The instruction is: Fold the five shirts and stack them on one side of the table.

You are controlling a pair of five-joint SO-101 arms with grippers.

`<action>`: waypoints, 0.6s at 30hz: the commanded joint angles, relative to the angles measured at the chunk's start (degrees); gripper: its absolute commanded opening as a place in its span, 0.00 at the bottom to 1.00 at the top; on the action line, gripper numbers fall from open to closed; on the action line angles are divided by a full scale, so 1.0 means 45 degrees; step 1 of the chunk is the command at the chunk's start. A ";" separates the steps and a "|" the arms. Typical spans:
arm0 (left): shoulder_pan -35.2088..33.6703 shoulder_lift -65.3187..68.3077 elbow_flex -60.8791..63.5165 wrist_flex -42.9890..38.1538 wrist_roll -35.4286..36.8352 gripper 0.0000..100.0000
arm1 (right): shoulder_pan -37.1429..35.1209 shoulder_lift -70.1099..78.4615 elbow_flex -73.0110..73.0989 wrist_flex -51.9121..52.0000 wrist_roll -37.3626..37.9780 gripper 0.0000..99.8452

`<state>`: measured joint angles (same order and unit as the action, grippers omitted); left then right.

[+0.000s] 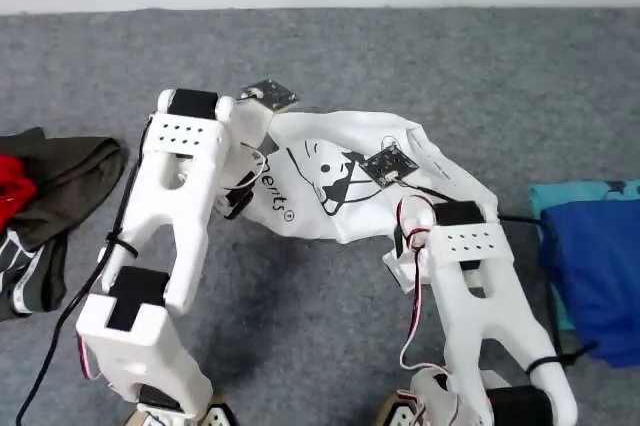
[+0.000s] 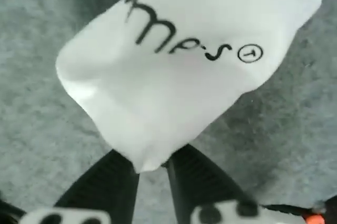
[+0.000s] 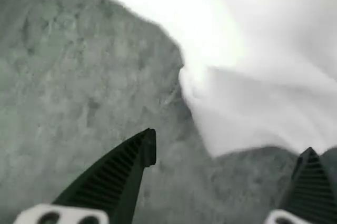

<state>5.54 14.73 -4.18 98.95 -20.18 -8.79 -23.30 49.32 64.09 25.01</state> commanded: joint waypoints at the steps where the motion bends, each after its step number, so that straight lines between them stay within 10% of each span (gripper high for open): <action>1: -0.0059 -0.0723 0.0225 0.0059 -0.0215 0.01 | 0.0147 -0.0166 0.0703 -0.2295 0.0137 0.39; 6: -0.0117 -0.0723 0.0342 0.0098 -0.0215 0.01 | 0.0596 -0.0166 0.2110 -0.4835 0.0137 0.32; 12: -0.0059 -0.0703 0.0361 0.0059 -0.0215 0.01 | 0.2491 -0.0166 0.2930 -0.7179 0.0039 0.00; 18: -0.0117 -0.0703 0.0361 0.0059 -0.0215 0.01 | 0.3761 -0.0635 0.2208 -0.6046 -0.0020 0.01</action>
<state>5.54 14.73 -2.42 98.95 -20.44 6.24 -23.65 62.59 33.23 25.01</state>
